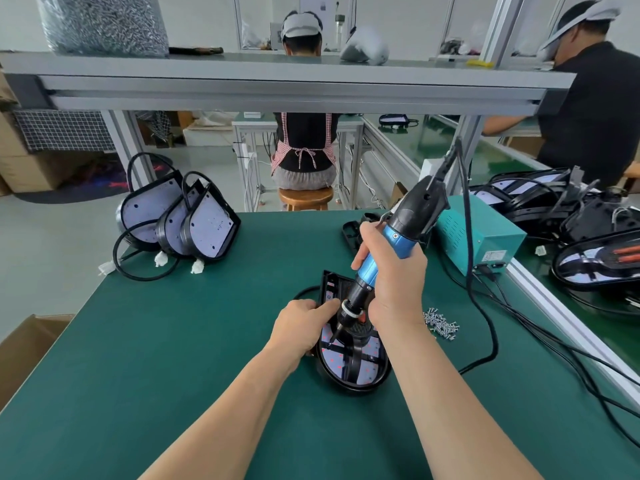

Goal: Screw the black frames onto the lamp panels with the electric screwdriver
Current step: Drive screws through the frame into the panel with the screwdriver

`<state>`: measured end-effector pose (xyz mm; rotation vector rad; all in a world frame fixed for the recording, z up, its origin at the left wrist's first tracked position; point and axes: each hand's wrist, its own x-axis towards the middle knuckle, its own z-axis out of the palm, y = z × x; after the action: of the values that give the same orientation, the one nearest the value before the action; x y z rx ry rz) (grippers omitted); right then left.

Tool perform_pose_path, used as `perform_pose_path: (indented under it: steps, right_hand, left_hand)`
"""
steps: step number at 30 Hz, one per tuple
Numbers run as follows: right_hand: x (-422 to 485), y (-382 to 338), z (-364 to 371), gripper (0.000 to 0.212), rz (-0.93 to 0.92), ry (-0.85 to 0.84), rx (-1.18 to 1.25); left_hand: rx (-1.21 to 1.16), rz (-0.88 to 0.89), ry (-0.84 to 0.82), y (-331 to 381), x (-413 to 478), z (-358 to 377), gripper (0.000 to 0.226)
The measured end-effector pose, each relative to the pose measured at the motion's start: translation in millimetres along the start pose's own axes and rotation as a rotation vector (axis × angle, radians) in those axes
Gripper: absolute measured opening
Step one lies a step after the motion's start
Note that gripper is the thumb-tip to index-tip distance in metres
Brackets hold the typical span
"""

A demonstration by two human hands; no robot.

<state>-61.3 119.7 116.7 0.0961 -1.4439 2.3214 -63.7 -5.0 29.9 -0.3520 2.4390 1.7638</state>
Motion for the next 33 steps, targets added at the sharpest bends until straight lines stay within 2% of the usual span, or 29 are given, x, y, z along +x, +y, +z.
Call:
perform_pose_path:
  steps: [4,8,14,20,25,33]
  right_hand:
    - [1.3,-2.6,2.0,0.01,0.009,-0.106,-0.018]
    - [-0.1,-0.4,2.8,0.021,0.018,-0.172,-0.012]
    - [-5.1,2.5,5.0,0.017,-0.024,-0.274,-0.035]
    - [-8.0,2.8,2.1,0.013,0.009,-0.399,-0.017]
    - [-4.0,-1.5,-3.4,0.014,0.036,-0.403,0.055]
    - [11.4,-1.7,-12.8,0.011,0.131,-0.319,0.204]
  left_hand:
    - [-0.02,-0.006,-0.007,0.7,-1.1,0.2,0.054]
    - [-0.047,-0.01,-0.015,3.2,-2.4,0.1,0.047]
    - [-0.058,-0.021,-0.014,3.4,-4.0,1.1,0.042]
    - [0.01,-0.002,-0.073,5.0,-4.9,-1.0,0.027]
    - [-0.001,0.009,-0.076,4.4,-5.9,-2.7,0.04]
    - [-0.055,0.009,-0.079,4.4,-8.5,-5.2,0.051]
